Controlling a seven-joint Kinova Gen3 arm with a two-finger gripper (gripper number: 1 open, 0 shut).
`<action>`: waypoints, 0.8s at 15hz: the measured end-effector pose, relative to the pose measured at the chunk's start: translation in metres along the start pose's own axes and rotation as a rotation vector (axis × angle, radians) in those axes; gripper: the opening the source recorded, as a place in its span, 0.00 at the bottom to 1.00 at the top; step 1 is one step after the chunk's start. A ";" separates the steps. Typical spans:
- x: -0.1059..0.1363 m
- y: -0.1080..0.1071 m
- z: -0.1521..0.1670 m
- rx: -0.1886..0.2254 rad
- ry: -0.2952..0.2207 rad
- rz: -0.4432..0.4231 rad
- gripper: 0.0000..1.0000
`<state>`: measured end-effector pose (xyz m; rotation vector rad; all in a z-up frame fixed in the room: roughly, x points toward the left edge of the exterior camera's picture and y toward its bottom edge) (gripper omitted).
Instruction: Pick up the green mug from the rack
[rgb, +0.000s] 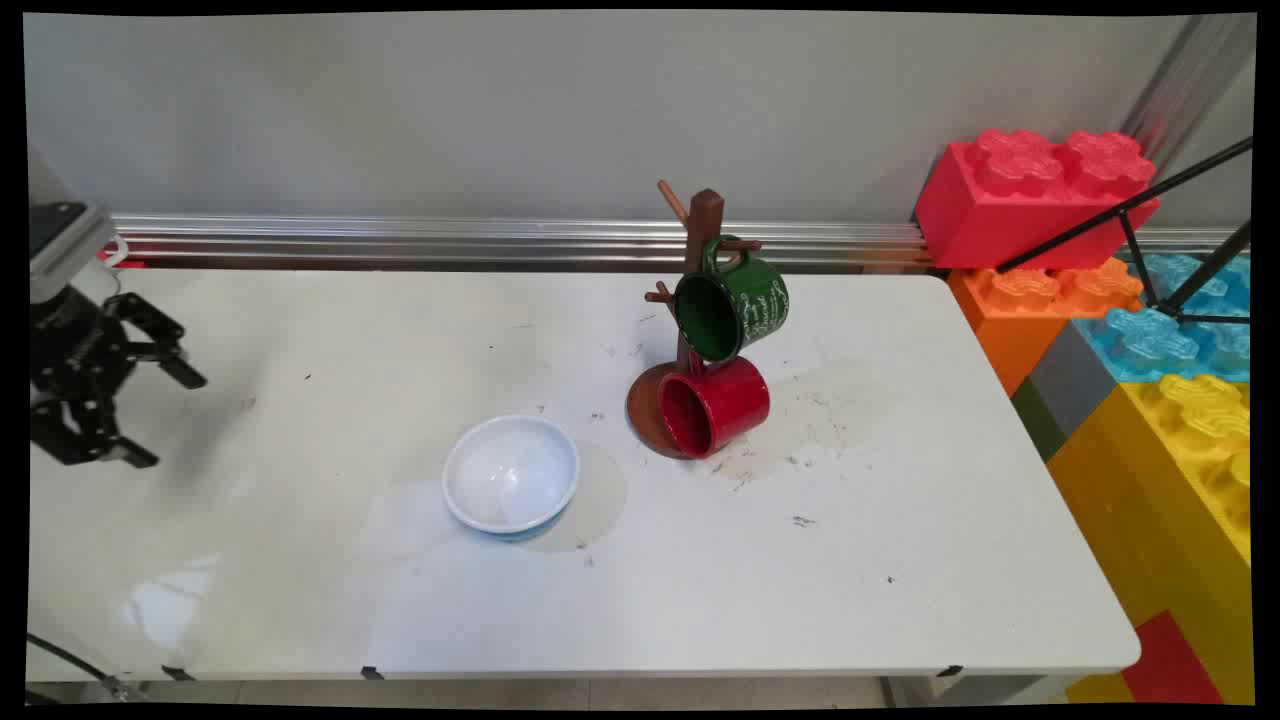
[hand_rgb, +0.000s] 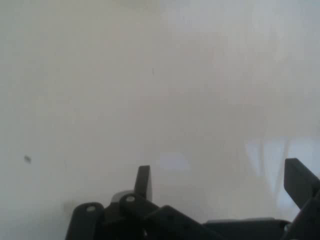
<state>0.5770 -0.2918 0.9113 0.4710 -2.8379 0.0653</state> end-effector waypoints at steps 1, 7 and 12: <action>0.007 -0.001 0.001 -0.002 0.037 -0.018 1.00; 0.067 -0.017 -0.001 -0.033 0.291 -0.172 1.00; 0.116 -0.021 -0.009 -0.049 0.479 -0.242 1.00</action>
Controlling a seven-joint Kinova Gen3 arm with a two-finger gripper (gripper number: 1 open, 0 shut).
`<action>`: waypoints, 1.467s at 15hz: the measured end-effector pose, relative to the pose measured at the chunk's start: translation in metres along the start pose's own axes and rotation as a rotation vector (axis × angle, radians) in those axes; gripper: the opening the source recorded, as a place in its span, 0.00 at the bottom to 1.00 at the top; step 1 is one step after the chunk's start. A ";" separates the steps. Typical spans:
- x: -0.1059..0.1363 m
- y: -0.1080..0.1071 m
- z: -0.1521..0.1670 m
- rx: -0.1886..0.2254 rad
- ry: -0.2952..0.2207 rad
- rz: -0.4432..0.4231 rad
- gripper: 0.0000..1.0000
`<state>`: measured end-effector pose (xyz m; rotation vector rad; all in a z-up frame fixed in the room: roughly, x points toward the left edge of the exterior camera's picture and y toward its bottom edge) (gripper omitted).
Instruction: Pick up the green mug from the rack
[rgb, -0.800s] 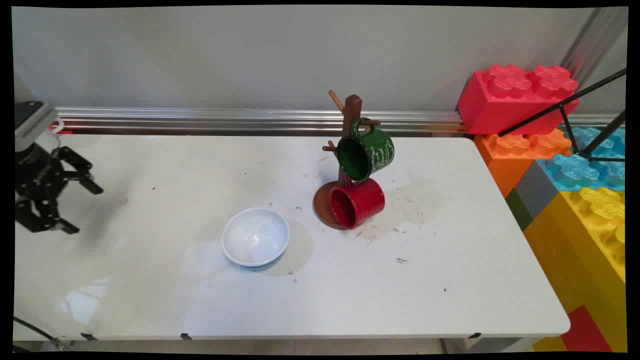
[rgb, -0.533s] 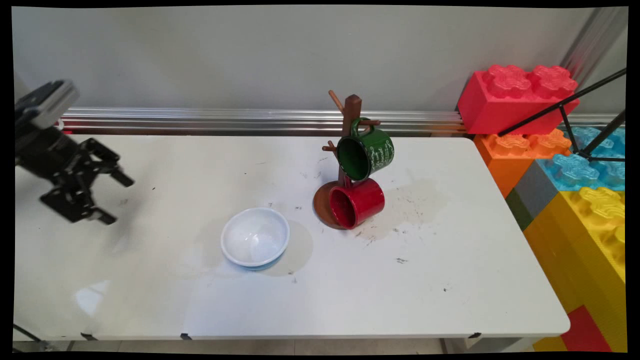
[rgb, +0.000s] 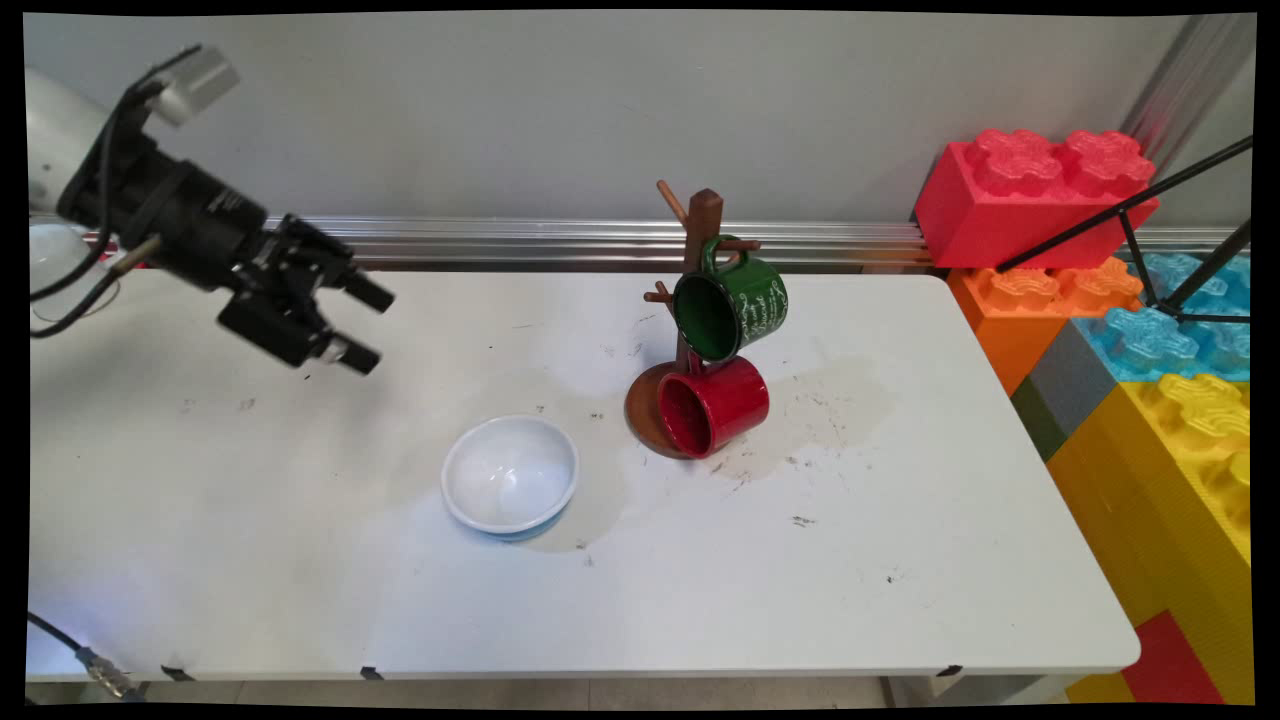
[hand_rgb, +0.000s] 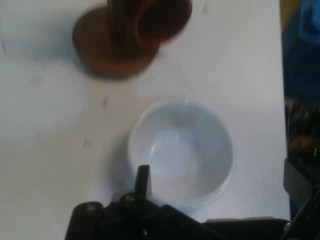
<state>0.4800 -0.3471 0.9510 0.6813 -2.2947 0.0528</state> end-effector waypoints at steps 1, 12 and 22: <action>0.006 0.001 0.002 -0.002 0.025 -0.010 1.00; 0.056 0.014 0.037 -0.025 0.209 -0.042 1.00; 0.089 0.048 0.073 0.063 0.228 -0.133 1.00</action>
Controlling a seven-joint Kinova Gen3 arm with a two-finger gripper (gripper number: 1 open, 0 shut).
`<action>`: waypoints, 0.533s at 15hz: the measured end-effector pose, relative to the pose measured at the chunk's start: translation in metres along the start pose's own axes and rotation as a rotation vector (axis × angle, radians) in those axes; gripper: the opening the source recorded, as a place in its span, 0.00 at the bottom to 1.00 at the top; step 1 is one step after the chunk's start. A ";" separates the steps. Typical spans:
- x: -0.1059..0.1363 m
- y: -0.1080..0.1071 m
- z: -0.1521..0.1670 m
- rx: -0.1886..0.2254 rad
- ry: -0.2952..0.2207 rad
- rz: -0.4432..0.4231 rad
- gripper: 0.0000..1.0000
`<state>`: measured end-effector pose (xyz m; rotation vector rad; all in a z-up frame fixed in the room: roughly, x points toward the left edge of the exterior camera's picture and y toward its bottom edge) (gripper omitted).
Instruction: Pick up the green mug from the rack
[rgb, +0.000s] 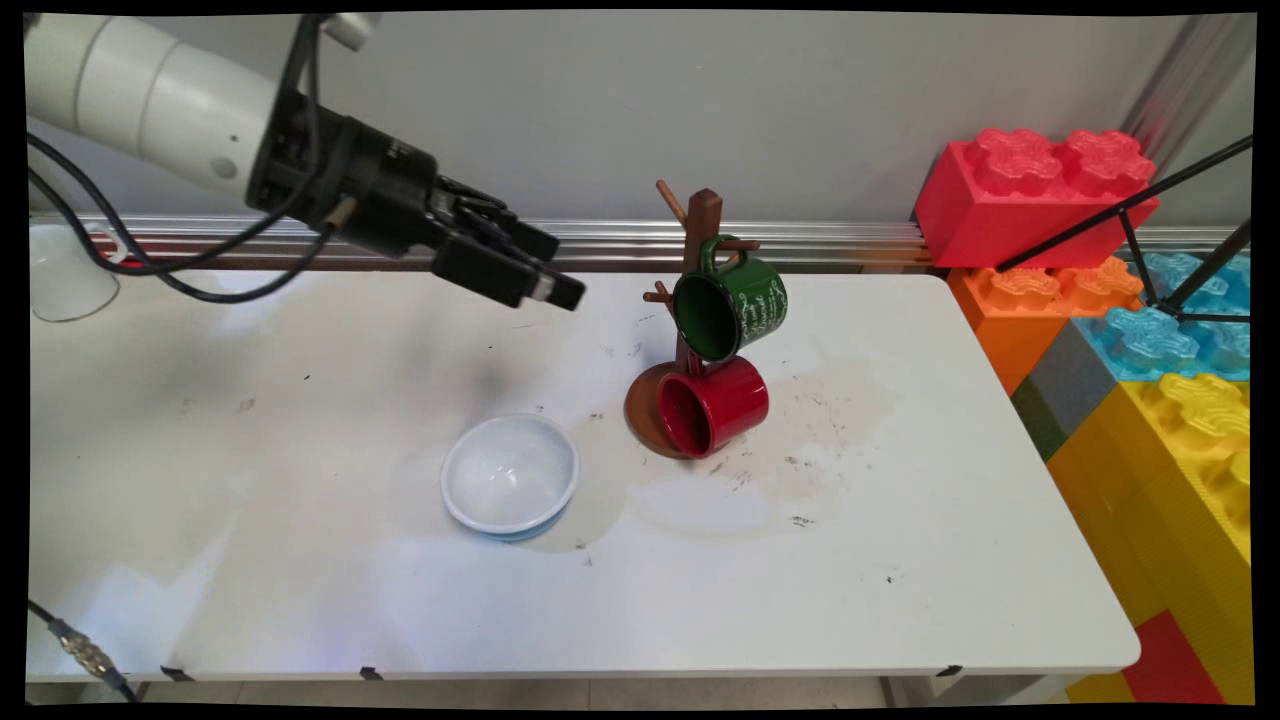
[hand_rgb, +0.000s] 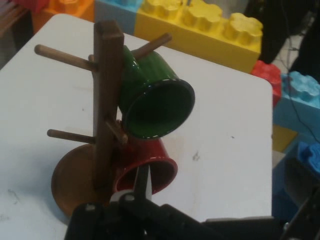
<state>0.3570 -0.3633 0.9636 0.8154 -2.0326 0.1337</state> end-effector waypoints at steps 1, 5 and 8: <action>0.002 0.007 0.006 0.016 -0.001 -0.016 1.00; 0.007 0.038 0.033 0.062 -0.005 -0.081 1.00; 0.011 0.057 0.052 0.091 -0.004 -0.130 1.00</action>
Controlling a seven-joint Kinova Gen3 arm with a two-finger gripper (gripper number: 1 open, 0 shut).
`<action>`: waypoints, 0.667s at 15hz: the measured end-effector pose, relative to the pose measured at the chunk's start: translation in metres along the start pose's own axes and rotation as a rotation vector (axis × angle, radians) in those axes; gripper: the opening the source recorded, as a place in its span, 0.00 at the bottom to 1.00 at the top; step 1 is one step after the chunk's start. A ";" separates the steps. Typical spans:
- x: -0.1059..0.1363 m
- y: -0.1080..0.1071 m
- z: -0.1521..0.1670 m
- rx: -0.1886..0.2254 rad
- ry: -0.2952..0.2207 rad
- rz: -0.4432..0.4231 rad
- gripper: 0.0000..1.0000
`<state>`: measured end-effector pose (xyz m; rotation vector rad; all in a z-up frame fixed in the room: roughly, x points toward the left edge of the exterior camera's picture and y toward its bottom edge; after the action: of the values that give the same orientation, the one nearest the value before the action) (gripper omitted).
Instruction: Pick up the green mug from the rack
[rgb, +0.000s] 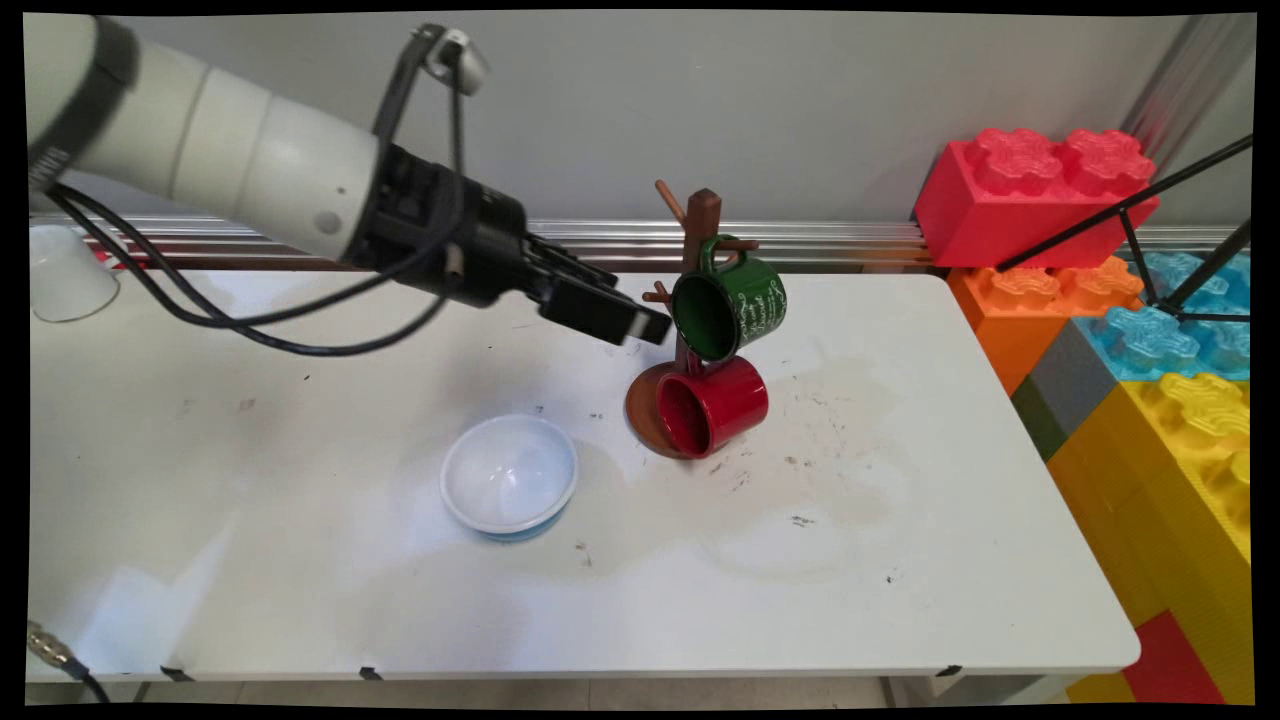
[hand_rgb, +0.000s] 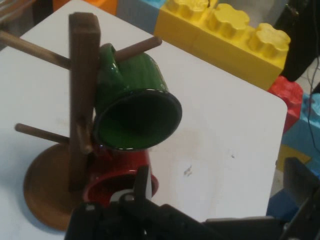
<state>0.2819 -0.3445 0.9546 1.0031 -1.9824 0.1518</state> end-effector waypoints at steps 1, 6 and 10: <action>0.001 0.006 0.006 0.010 0.000 -0.016 1.00; 0.003 0.028 0.037 0.052 0.005 -0.072 1.00; 0.004 0.035 0.054 0.070 0.015 -0.096 1.00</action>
<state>0.2205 -0.3481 0.9337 1.1370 -1.9226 0.1766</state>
